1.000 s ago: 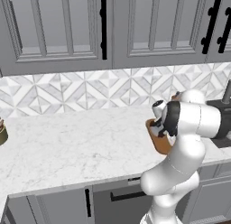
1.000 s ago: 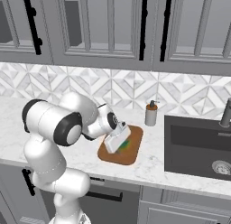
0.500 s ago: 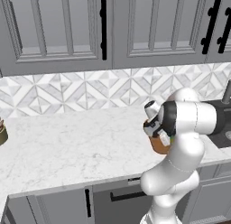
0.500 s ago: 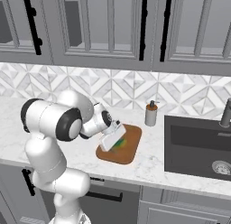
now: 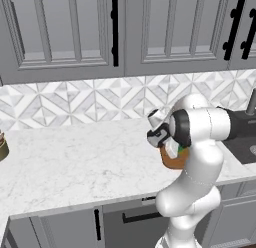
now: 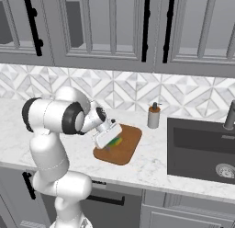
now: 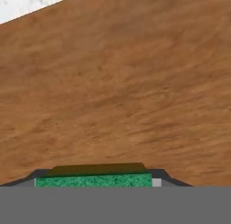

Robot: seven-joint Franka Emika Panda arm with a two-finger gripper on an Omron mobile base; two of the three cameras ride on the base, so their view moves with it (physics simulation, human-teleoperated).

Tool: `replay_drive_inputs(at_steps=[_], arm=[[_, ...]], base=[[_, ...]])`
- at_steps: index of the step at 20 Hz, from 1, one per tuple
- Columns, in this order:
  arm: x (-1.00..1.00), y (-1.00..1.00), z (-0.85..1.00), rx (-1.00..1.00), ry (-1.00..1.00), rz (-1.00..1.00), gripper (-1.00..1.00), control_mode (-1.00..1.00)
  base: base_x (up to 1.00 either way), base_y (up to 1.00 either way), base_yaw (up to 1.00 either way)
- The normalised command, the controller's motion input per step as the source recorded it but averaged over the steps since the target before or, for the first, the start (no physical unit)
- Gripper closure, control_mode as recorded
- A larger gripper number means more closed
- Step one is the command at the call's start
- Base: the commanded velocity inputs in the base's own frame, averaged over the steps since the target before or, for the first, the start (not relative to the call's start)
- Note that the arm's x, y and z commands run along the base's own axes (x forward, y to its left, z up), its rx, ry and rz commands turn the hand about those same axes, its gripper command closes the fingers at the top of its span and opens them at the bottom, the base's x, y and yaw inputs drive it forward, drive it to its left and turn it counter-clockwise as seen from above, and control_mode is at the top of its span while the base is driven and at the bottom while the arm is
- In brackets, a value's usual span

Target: Pick up the sponge from the counter and clean the cutting board by briefly scrubbing or pressing down on the cutting board. Once finished, release the sponge.

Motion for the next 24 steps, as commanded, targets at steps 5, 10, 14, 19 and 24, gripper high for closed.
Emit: replay_drive_inputs(at_steps=[5,10,14,19,24], arm=[[-0.48,-0.05,0.18,0.02,-0.28,-0.02,1.0,-1.0],[-0.18,-0.14,0.5,0.17,-0.18,0.0,1.0,-1.0],[-0.02,-0.39,0.66,0.29,0.0,0.0,1.0,-1.0],[-0.02,-0.28,0.31,0.39,-0.03,0.01,1.0,-1.0],[0.0,-0.03,0.0,0.45,-0.11,0.01,1.0,-1.0]], base=[[0.0,0.0,0.0],[0.0,0.0,0.0],[0.0,0.0,0.0],[0.0,0.0,0.0],[0.0,0.0,0.0]])
